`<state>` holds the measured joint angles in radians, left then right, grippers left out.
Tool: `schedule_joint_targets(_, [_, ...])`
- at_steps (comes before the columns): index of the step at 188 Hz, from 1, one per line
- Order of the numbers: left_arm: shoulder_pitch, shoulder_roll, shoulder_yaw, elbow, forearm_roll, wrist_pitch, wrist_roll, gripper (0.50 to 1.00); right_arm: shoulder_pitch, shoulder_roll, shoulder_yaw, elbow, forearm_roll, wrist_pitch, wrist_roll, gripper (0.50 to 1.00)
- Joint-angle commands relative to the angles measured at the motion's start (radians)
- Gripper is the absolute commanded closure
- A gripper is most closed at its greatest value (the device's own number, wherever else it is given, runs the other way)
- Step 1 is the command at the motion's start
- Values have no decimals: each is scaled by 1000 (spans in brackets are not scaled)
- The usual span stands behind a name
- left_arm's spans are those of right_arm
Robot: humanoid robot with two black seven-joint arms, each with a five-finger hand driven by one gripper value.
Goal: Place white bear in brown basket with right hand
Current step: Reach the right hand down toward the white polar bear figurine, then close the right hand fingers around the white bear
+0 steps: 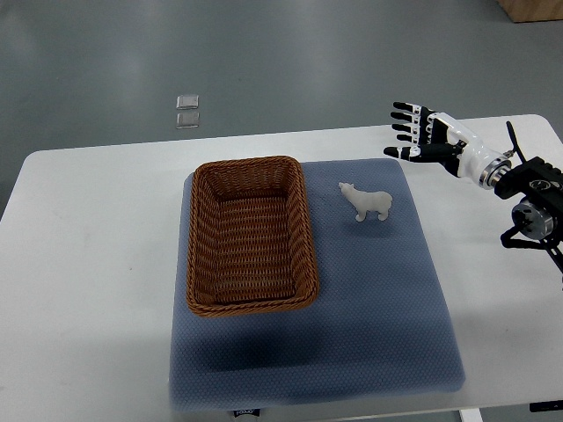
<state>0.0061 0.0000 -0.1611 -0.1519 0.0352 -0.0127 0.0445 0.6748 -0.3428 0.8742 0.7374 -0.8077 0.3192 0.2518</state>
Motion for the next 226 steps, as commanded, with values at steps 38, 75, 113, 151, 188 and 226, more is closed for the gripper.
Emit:
schedule_joint_targets(38, [0,0,0,0,0,0,0,500,0,-18,-60,65,-240,1,46,583])
schedule_joint_targets(75, [0,0,0,0,0,0,0,500,2,-32,-113,92,-386,0,72,585])
schedule_joint_targets(113, [0,0,0,0,0,0,0,500,2,-32,-124,99,-522,-17,77,597])
schedule_joint_targets(151, [0,0,0,0,0,0,0,500,5,-27,-155,99,-604,-101,69,605])
schedule_joint_targets(188, [0,0,0,0,0,0,0,500,6,-30,-195,99,-660,-111,69,605])
schedule_joint_targets(226, [0,0,0,0,0,-1,0,500,8,-27,-198,99,-686,-123,29,621])
